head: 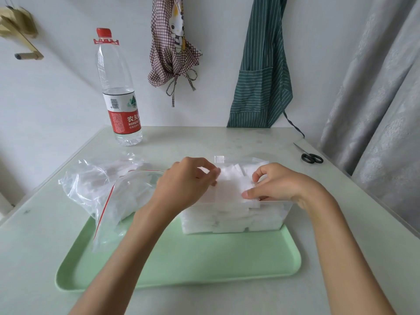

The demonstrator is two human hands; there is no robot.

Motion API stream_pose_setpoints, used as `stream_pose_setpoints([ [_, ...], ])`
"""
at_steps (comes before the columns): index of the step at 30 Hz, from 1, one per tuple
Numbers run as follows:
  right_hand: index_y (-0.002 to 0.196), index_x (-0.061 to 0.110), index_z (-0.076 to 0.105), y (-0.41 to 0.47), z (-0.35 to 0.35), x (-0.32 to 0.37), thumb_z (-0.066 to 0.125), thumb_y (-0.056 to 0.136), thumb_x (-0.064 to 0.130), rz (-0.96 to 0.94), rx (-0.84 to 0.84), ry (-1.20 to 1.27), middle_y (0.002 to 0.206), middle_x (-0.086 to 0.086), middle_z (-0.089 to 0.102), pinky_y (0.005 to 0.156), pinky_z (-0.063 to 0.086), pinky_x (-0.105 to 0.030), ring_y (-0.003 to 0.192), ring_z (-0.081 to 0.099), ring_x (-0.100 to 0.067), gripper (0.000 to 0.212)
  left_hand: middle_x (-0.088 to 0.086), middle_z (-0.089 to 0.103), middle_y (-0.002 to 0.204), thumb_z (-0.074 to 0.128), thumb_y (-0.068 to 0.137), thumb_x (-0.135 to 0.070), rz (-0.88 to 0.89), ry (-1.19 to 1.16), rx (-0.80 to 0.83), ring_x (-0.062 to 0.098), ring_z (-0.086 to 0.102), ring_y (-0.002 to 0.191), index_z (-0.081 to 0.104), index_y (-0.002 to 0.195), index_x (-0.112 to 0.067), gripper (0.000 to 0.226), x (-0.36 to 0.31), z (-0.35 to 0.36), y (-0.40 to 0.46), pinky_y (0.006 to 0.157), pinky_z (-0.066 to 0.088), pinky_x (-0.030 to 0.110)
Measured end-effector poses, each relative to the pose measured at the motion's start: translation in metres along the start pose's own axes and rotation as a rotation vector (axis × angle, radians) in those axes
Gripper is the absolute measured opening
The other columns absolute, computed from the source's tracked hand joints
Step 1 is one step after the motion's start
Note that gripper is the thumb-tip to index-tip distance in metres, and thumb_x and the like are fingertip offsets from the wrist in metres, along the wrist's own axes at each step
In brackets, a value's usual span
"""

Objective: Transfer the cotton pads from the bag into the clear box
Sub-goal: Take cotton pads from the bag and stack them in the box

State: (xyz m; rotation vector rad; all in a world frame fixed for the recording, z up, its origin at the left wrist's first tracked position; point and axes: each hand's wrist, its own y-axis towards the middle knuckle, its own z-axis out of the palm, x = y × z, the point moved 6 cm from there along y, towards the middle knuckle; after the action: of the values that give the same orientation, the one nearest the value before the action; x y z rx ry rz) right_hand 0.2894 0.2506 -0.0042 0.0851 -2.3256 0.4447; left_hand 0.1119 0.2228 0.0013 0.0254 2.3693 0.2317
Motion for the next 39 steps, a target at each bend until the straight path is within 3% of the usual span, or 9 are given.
stream_pose_setpoints([
  [5, 0.081, 0.019, 0.061, -0.001, 0.000, 0.002, 0.083, 0.067, 0.028, -0.031, -0.030, -0.116, 0.086, 0.003, 0.062, 0.074, 0.046, -0.024, 0.077, 0.059, -0.012, 0.028, -0.018, 0.060, 0.104, 0.062, 0.082, -0.053, 0.126, 0.256, 0.091, 0.010, 0.048, 0.099, 0.065, 0.106, -0.043, 0.027, -0.005, 0.010, -0.002, 0.082, 0.042, 0.028],
  [9, 0.087, 0.011, 0.064, -0.001, -0.008, -0.001, 0.075, 0.074, 0.004, -0.042, -0.044, 0.031, 0.080, -0.009, 0.070, 0.082, 0.056, -0.030, 0.066, 0.064, -0.015, 0.018, -0.014, 0.056, 0.110, 0.062, 0.084, -0.049, 0.150, 0.328, 0.061, 0.012, 0.043, 0.106, 0.069, 0.103, -0.037, 0.024, -0.005, 0.012, 0.000, 0.088, 0.038, 0.028],
  [14, 0.075, 0.019, 0.063, 0.004, -0.006, -0.005, 0.081, 0.068, 0.014, -0.052, -0.061, -0.093, 0.072, 0.001, 0.067, 0.068, 0.050, -0.023, 0.062, 0.060, -0.011, 0.019, -0.013, 0.052, 0.117, 0.053, 0.091, -0.045, 0.180, 0.320, 0.091, 0.011, 0.033, 0.102, 0.071, 0.104, -0.031, 0.026, -0.001, 0.016, 0.005, 0.092, 0.034, 0.027],
  [17, 0.080, 0.024, 0.069, 0.001, -0.015, 0.008, 0.076, 0.072, 0.012, -0.241, -0.181, -0.125, 0.066, 0.006, 0.060, 0.052, 0.038, -0.011, 0.053, 0.051, -0.005, 0.016, -0.013, 0.050, 0.121, 0.051, 0.092, -0.045, 0.180, 0.370, 0.101, 0.013, 0.034, 0.108, 0.070, 0.105, -0.030, 0.027, -0.002, 0.020, 0.007, 0.090, 0.031, 0.026],
  [20, 0.081, 0.034, 0.074, -0.005, -0.010, 0.021, 0.074, 0.078, 0.019, -0.430, -0.116, -0.136, 0.070, 0.005, 0.059, 0.060, 0.040, -0.014, 0.058, 0.048, -0.006, 0.016, -0.014, 0.051, 0.118, 0.058, 0.087, -0.047, 0.168, 0.344, 0.078, 0.014, 0.036, 0.110, 0.071, 0.101, -0.034, 0.023, -0.001, 0.020, 0.008, 0.090, 0.032, 0.025],
  [24, 0.086, 0.039, 0.075, -0.001, 0.007, 0.015, 0.078, 0.073, 0.030, -0.348, -0.015, -0.292, 0.074, 0.008, 0.059, 0.065, 0.041, -0.020, 0.061, 0.049, -0.003, 0.017, -0.017, 0.057, 0.104, 0.075, 0.075, -0.039, 0.212, 0.288, -0.087, 0.011, 0.042, 0.098, 0.071, 0.090, -0.041, 0.016, -0.008, 0.004, 0.004, 0.080, 0.036, 0.024],
  [30, 0.077, 0.042, 0.073, -0.008, -0.006, 0.023, 0.082, 0.065, 0.034, -0.384, -0.141, -0.256, 0.071, 0.011, 0.063, 0.065, 0.043, -0.025, 0.061, 0.051, -0.003, 0.017, -0.010, 0.067, 0.094, 0.072, 0.074, -0.048, 0.224, 0.252, 0.072, 0.009, 0.050, 0.096, 0.071, 0.091, -0.043, 0.017, -0.013, 0.010, -0.001, 0.079, 0.043, 0.027],
  [36, 0.084, 0.038, 0.076, -0.002, 0.010, 0.012, 0.080, 0.071, 0.030, -0.228, 0.015, -0.248, 0.075, 0.013, 0.062, 0.065, 0.039, -0.014, 0.071, 0.054, 0.001, 0.016, -0.012, 0.071, 0.088, 0.070, 0.077, -0.038, 0.140, 0.306, 0.053, 0.008, 0.058, 0.093, 0.075, 0.088, -0.037, 0.012, -0.010, 0.010, -0.002, 0.067, 0.033, 0.019],
  [39, 0.079, 0.041, 0.074, -0.003, 0.007, 0.013, 0.080, 0.070, 0.033, -0.229, -0.028, -0.301, 0.077, 0.011, 0.064, 0.068, 0.044, -0.020, 0.071, 0.056, -0.003, 0.014, -0.011, 0.069, 0.093, 0.069, 0.078, -0.038, 0.146, 0.288, 0.057, 0.009, 0.056, 0.097, 0.073, 0.093, -0.037, 0.015, -0.013, 0.007, -0.005, 0.072, 0.035, 0.021],
])
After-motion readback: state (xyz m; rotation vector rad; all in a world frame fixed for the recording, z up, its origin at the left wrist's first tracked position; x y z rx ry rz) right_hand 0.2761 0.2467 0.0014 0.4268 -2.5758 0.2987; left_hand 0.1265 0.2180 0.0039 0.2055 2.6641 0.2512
